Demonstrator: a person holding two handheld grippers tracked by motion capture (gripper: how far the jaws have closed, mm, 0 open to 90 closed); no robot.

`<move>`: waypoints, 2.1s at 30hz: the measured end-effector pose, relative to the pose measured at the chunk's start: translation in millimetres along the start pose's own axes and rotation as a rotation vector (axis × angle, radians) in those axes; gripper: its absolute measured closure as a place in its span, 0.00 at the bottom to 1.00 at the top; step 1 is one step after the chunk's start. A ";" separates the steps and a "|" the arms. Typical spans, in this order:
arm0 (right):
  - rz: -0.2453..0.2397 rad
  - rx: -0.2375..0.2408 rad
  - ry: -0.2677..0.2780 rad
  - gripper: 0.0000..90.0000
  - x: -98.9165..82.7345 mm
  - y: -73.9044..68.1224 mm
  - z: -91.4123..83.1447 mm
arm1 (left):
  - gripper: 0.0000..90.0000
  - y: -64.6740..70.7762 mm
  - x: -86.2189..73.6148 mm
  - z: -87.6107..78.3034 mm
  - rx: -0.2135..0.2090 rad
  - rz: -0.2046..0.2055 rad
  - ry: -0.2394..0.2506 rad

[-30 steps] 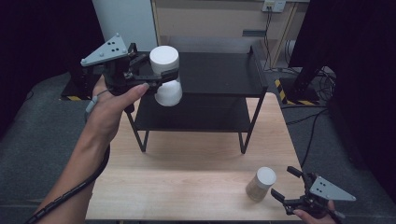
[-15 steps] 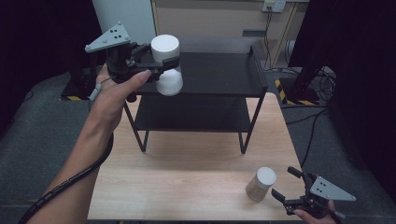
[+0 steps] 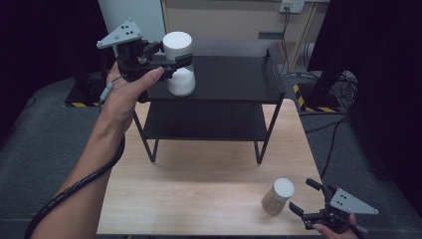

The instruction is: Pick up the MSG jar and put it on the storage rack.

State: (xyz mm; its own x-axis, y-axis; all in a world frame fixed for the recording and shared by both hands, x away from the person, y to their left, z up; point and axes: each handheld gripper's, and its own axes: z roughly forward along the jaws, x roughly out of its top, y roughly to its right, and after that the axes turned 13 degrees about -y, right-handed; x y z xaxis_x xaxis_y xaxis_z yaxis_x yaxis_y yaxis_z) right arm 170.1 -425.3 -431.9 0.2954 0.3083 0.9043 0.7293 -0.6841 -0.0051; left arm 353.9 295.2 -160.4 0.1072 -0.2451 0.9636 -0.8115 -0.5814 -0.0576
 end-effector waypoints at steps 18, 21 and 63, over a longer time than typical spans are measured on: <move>0.002 -0.003 -0.005 0.02 -0.8 1.7 -1.0 | 0.37 -9.1 -5.2 13.1 0.018 -0.025 -0.015; 0.003 -0.003 -0.005 0.02 -0.7 1.7 -1.2 | 0.37 -10.0 -5.8 15.2 0.024 -0.032 -0.012; 0.012 0.006 -0.013 0.02 -3.3 3.4 1.3 | 0.37 -19.8 -16.5 27.7 0.050 -0.068 -0.032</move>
State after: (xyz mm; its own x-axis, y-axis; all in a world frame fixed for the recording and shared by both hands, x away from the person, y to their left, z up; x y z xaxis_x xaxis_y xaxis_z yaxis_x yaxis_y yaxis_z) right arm 172.3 -427.8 -435.5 0.3119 0.3090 0.8985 0.7292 -0.6841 -0.0178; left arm 384.0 289.3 -182.4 0.1799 -0.2278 0.9569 -0.7719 -0.6357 -0.0062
